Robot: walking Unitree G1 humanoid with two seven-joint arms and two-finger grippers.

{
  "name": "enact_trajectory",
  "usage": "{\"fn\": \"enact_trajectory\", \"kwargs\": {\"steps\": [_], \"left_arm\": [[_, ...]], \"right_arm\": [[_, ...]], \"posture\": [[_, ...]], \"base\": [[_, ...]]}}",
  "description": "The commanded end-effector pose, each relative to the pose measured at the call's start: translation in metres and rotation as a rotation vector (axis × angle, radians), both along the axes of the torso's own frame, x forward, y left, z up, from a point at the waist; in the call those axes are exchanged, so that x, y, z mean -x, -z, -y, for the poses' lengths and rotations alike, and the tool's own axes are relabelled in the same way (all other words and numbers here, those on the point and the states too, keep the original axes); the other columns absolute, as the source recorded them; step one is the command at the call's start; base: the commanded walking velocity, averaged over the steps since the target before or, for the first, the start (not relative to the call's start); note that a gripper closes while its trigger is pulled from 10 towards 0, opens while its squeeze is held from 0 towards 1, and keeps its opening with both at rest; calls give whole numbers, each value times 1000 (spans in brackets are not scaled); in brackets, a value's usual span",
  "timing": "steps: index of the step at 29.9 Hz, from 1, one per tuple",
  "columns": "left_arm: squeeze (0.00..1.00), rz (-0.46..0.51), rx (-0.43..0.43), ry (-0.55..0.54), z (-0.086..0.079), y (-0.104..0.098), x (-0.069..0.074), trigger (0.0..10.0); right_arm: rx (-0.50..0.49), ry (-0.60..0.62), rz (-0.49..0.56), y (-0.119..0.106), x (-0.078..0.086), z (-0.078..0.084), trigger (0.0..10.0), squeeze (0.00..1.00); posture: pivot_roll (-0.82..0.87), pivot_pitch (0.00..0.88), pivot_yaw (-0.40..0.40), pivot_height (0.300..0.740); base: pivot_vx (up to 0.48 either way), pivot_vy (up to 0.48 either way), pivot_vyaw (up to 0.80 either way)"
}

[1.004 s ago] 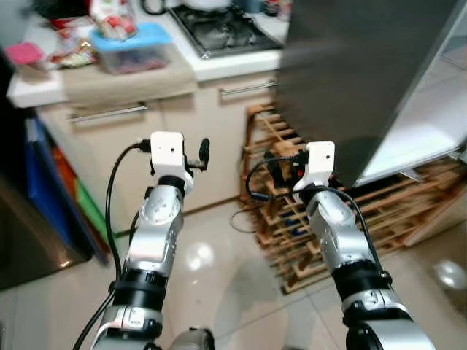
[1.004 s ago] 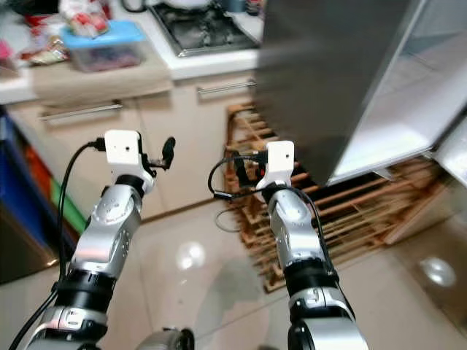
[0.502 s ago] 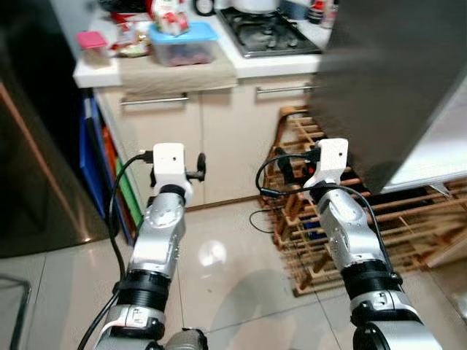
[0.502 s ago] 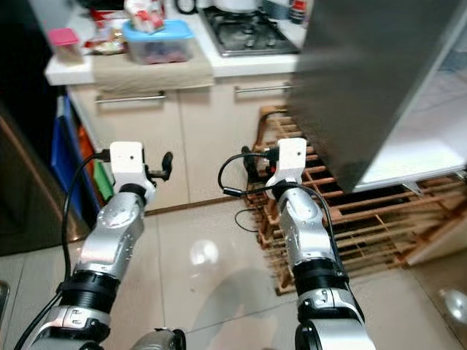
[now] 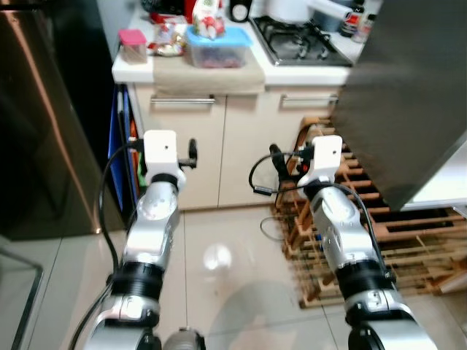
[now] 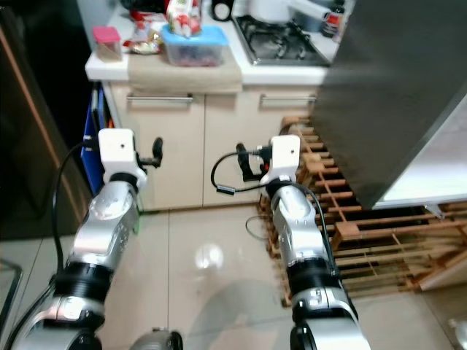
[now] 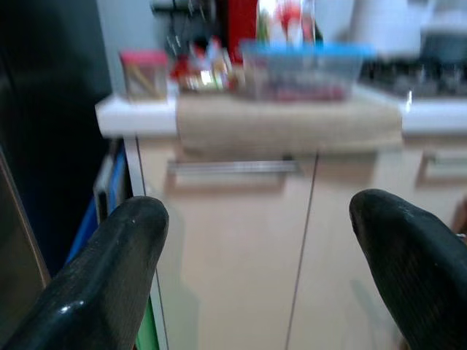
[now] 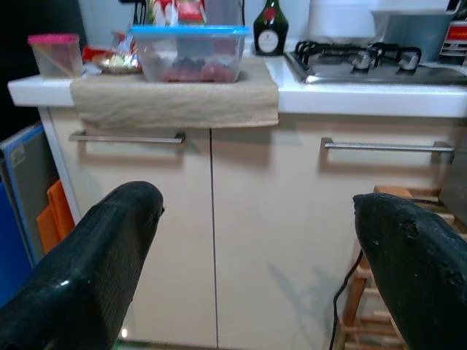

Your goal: Restocking fridge

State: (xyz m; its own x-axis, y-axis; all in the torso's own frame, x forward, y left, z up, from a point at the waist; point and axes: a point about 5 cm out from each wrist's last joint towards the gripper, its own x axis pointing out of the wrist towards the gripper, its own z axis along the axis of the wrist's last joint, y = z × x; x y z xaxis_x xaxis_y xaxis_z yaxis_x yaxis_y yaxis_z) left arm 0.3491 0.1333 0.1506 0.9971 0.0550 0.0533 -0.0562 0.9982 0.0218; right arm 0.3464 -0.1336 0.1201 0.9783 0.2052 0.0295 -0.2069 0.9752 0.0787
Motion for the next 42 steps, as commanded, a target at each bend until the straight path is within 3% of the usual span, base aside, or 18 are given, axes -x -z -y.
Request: {"fn": "enact_trajectory", "kwargs": {"steps": [1,9,19,22,26,33,34,36,37,38,42], "left_arm": [[0,14,-3,29,8,-2,1,10000],[0,61,-27,44,10,-8,1,10000],[0,95,-40,43,10,-13,1,10000],[0,150,-47,66,12,-22,2,10000],[0,271,-90,119,20,-43,4,10000],[0,364,-116,147,26,-62,6,10000],[0,383,-105,152,27,-67,8,10000],[0,394,-100,155,27,-69,8,10000],[0,426,-84,172,29,-77,10,10000],[0,426,-84,172,29,-77,10,10000],[0,486,-67,216,36,-93,14,10000]], "right_arm": [[-2,11,40,-9,-2,1,10000,0],[10,65,52,-11,-4,6,10000,0],[20,62,81,-15,-4,4,10000,0],[31,101,108,-21,-5,8,10000,0],[28,134,185,-40,-7,13,10000,0],[23,147,314,-77,-10,13,10000,0],[18,140,379,-96,-9,14,10000,0],[14,134,415,-107,-9,14,10000,0],[22,115,485,-133,-9,17,10000,0],[22,115,485,-133,-9,17,10000,0],[49,30,545,-175,-11,21,10000,0]], "posture": [[-103,0,-31,740],[-100,0,-27,740],[-100,0,-26,740],[-101,0,-26,740],[-103,0,-25,740],[-103,0,-24,740],[-102,0,-23,740],[-103,0,-23,740],[-106,0,-21,740],[-106,0,-21,740],[-104,0,-22,740]], "base": [[480,0,0],[480,0,711],[480,0,0],[480,0,0],[480,0,0],[480,0,0],[480,0,0],[480,0,0],[480,0,0],[480,0,0],[480,0,0]]}}
